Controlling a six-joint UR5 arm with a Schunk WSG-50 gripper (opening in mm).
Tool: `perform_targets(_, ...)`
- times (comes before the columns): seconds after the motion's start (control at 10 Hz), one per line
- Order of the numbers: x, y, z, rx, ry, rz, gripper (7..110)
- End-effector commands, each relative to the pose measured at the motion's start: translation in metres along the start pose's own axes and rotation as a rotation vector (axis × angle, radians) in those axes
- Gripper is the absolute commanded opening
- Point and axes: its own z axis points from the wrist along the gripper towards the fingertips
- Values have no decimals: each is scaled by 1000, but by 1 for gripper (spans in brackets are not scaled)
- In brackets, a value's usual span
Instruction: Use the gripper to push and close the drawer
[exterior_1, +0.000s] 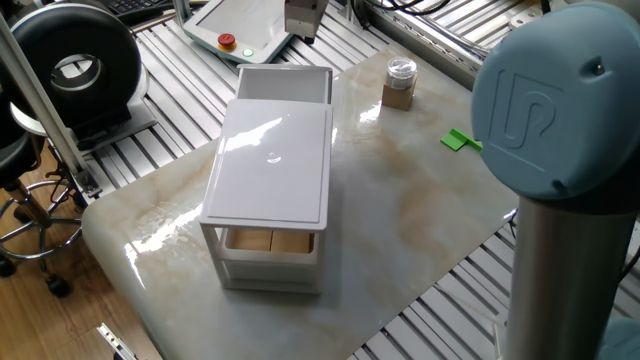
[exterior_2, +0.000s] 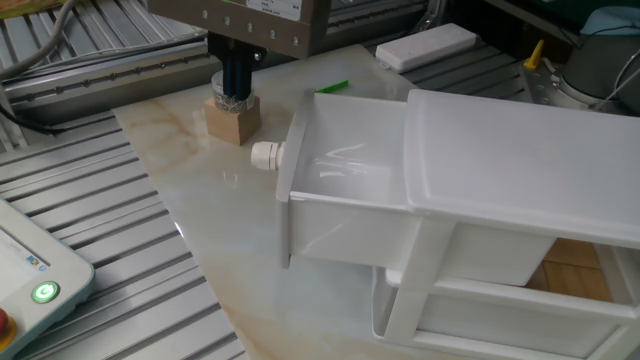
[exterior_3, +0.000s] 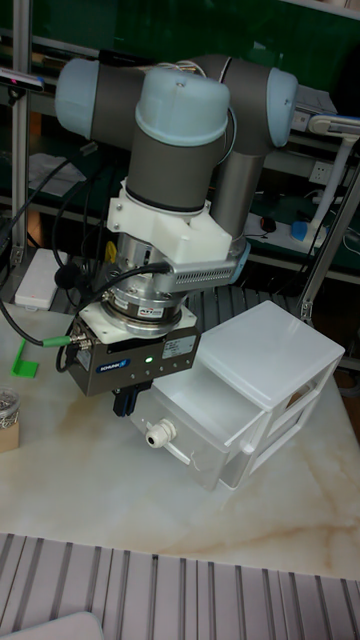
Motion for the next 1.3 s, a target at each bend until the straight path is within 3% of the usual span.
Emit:
perform_targets(0.0, -1, 1, 1, -10, -20, -3, 7)
perform_targets(1.2, 1, -1, 1, -8, -32, -7, 7)
